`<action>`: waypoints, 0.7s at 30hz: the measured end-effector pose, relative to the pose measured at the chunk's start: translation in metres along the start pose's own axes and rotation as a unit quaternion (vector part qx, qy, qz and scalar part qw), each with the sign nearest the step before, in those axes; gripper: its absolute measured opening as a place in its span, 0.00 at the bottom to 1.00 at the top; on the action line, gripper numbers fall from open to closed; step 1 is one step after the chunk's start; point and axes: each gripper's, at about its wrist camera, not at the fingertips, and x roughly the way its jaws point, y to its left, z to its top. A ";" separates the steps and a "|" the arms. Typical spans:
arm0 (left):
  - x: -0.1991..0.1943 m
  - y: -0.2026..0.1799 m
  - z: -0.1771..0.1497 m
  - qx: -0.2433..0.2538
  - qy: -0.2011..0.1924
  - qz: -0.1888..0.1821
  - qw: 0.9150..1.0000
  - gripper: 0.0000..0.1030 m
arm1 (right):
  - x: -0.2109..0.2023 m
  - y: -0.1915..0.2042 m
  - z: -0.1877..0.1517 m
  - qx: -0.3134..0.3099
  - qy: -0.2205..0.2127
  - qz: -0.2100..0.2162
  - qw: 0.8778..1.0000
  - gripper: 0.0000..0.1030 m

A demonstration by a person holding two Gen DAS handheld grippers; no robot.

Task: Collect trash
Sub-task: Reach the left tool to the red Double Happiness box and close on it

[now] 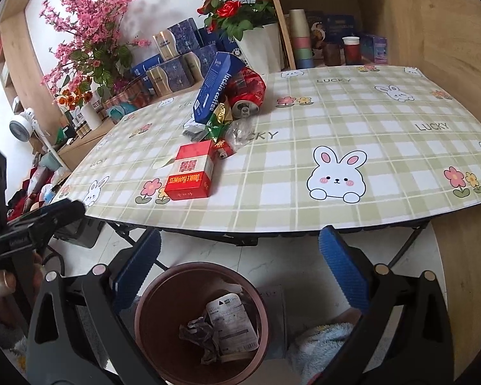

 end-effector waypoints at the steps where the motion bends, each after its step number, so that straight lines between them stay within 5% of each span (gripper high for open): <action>1: 0.003 -0.002 0.003 0.000 0.001 -0.002 1.000 0.94 | 0.001 -0.002 0.001 0.002 0.000 0.000 1.000 0.95; 10: 0.047 -0.013 0.034 -0.022 0.029 -0.002 0.999 0.94 | 0.017 -0.032 0.018 0.018 0.001 -0.024 1.000 0.95; 21: 0.125 -0.063 0.050 0.023 0.058 0.045 0.997 0.94 | 0.035 -0.059 0.034 0.031 0.005 -0.024 0.999 0.95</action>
